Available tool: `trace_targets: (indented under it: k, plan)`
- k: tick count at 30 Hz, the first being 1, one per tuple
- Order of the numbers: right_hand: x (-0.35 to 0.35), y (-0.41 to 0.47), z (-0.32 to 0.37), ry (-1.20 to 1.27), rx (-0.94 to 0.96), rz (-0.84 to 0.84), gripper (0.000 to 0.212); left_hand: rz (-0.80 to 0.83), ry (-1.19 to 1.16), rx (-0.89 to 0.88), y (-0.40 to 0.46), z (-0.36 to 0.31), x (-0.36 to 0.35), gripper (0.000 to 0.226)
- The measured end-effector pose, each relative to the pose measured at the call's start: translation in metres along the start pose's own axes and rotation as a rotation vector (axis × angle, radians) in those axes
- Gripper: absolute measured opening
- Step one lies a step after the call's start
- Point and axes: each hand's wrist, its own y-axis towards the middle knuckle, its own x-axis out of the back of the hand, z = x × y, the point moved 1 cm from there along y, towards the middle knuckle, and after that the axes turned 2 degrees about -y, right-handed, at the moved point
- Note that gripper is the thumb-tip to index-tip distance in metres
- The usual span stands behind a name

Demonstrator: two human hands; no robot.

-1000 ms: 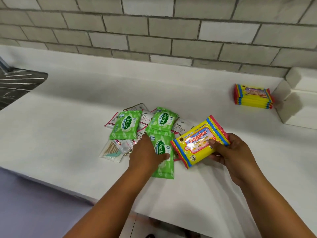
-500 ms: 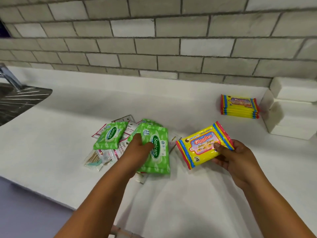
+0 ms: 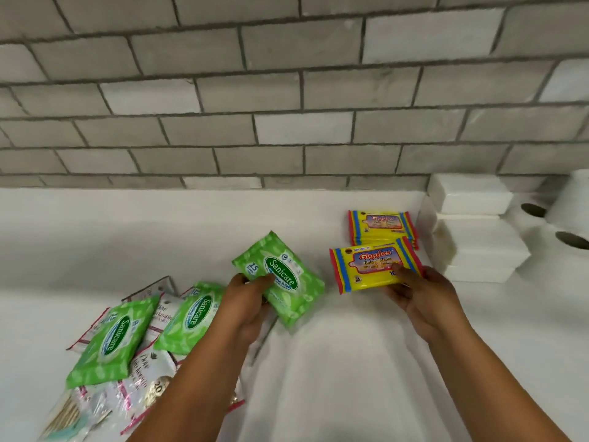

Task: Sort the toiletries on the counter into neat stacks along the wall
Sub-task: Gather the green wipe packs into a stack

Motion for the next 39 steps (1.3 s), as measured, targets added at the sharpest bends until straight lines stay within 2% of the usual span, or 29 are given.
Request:
trace_targets:
  k: [5, 9, 11, 14, 18, 21, 24, 27, 30, 34, 37, 39]
  plan:
    - [-0.019, 0.064, 0.020, 0.055, 0.113, -0.106, 0.030, 0.022, -0.128, -0.014, 0.038, -0.003, -0.050, 0.023]
    - [-0.031, 0.108, 0.023, 0.060, 0.129, -0.199, 0.018, 0.049, -0.237, -0.010, 0.065, -0.002, -0.079, 0.023]
    - [-0.033, 0.122, 0.024, 0.000, 0.156, -0.250, 0.023, 0.028, -0.262, 0.002, 0.076, -0.001, -0.086, 0.021]
    - [-0.030, 0.137, 0.023, -0.145, 0.218, -0.311, 0.030, 0.005, -0.302, 0.009, 0.091, 0.003, -0.091, 0.020]
    - [-0.018, 0.143, 0.018, -0.622, 0.382, -0.399, 0.059, -0.004, -0.343, 0.001, 0.100, 0.012, -0.089, 0.020]
    - [-0.017, 0.143, 0.016, -0.836, 0.478, -0.369, 0.057, -0.014, -0.373, 0.004, 0.105, 0.020, -0.085, 0.021]
    - [-0.013, 0.144, 0.009, -1.100, 0.525, -0.415, 0.056, -0.032, -0.390, 0.017, 0.108, 0.027, -0.082, 0.021]
    - [-0.011, 0.142, 0.006, -1.248, 0.554, -0.484, 0.051, -0.029, -0.420, 0.008, 0.109, 0.032, -0.081, 0.023]
    - [-0.014, 0.141, 0.007, -1.440, 0.696, -0.539, 0.046, -0.030, -0.426, -0.005, 0.110, 0.034, -0.079, 0.026]
    - [-0.024, 0.142, -0.005, -1.557, 0.823, -0.348, 0.039, -0.066, -0.417, -0.004, 0.112, 0.035, -0.080, 0.031]
    - [-0.031, 0.135, -0.011, -1.552, 0.875, -0.376, 0.034, -0.105, -0.392, -0.012, 0.117, 0.036, -0.081, 0.028]
    - [-0.041, 0.124, -0.016, -1.459, 1.016, -0.356, 0.026, -0.122, -0.317, -0.042, 0.118, 0.035, -0.084, 0.021]
